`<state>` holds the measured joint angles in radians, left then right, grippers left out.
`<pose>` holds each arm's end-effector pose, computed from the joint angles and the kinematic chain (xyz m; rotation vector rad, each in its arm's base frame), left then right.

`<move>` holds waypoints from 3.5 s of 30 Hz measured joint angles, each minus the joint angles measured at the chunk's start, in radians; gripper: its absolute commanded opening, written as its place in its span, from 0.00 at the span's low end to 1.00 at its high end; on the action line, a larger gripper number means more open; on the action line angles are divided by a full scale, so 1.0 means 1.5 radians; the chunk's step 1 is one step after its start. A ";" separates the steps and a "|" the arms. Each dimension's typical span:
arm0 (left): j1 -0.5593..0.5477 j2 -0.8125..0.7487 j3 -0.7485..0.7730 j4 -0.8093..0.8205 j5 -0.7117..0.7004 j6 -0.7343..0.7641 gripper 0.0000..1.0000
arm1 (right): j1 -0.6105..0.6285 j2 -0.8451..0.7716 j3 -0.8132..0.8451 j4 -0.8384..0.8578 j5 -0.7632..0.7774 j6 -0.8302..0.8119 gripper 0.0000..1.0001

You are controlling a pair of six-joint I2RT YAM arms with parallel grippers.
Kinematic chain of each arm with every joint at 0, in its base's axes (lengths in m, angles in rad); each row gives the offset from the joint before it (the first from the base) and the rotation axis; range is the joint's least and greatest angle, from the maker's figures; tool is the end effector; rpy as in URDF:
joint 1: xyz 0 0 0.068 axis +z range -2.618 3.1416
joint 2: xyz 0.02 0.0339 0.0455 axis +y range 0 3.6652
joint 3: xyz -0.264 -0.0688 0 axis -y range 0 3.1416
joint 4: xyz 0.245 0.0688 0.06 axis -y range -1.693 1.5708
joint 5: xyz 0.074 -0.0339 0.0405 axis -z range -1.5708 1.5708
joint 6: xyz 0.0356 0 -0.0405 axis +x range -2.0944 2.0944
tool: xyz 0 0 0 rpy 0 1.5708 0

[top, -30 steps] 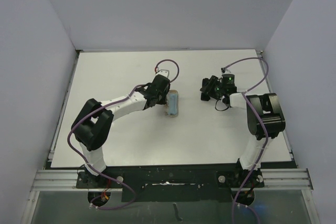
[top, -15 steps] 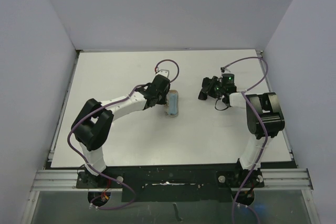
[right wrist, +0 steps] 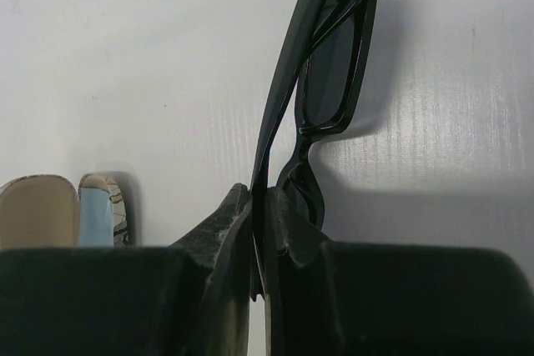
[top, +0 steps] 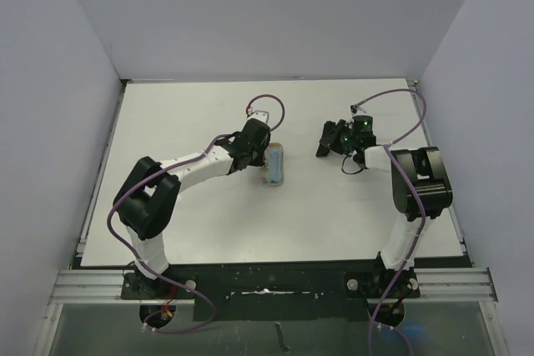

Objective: Organize the sunglasses
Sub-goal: Pick up the sunglasses from the center of the board, then place the sunglasses in the sunglasses case.

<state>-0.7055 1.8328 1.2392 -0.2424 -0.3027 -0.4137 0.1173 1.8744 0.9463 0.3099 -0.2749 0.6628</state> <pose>0.3094 -0.2496 0.2011 0.2061 2.3558 -0.1772 0.3783 0.0543 0.1425 0.4524 2.2146 0.7307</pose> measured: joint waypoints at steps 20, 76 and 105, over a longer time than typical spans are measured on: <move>-0.017 0.000 0.000 0.000 -0.014 -0.001 0.22 | 0.111 -0.160 -0.094 0.006 -0.033 0.001 0.00; -0.022 0.000 -0.019 -0.016 -0.058 -0.003 0.22 | 0.252 -0.030 -0.089 0.131 -0.132 0.027 0.00; -0.022 0.000 -0.019 -0.016 -0.058 -0.001 0.22 | 0.219 -0.005 -0.082 0.131 -0.142 0.001 0.00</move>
<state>-0.7380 1.8332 1.2106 -0.2657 -0.3893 -0.4149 0.4465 1.8664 0.8230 0.5068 -0.4881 0.6647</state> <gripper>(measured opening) 0.217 0.075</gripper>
